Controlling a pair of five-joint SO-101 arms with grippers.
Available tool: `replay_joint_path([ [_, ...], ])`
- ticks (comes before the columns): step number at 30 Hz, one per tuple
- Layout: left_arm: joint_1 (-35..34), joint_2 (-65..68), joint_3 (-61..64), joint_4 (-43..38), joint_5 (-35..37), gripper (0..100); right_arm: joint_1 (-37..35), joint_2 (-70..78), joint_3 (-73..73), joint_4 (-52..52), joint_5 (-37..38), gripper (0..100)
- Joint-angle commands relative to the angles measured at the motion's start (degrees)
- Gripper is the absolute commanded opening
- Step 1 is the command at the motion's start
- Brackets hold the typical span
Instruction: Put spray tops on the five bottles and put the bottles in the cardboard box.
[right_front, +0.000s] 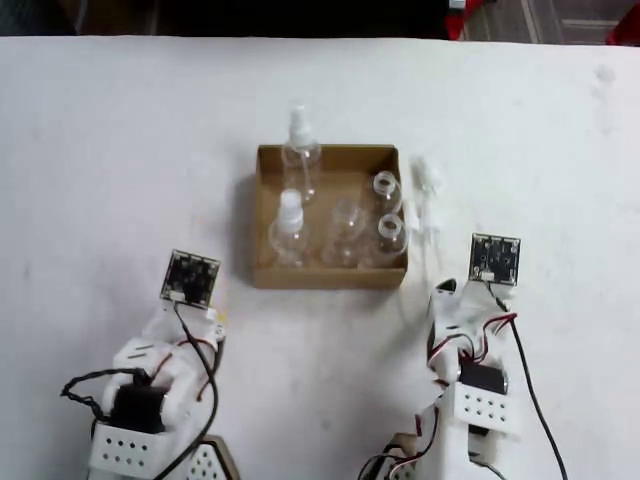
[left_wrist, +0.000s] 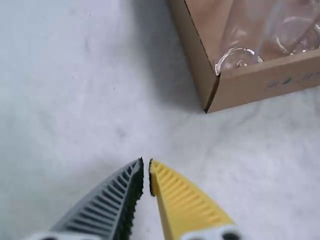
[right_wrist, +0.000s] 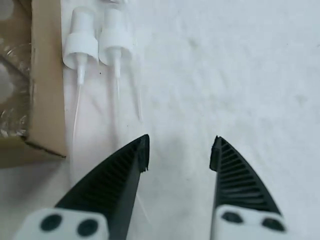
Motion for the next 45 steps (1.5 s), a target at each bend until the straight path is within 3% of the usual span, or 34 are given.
replay_joint_path([
  [1, -0.7, -0.5, 0.1, -1.6, -0.7, 2, 0.7, -0.7, 0.5, 0.2, 0.8, 18.1],
  [21, -0.7, -0.5, 0.1, -1.4, -0.7, 2, 0.2, -0.7, 0.5, 0.2, 0.8, 18.3],
  [28, -0.7, -0.4, 0.1, -1.4, -0.7, 2, -4.7, -0.7, 0.5, 0.1, 0.5, 18.3],
  [45, -0.2, -0.4, 0.1, 1.4, -0.7, 2, -4.3, -0.7, 0.5, 0.4, 0.8, 18.1],
])
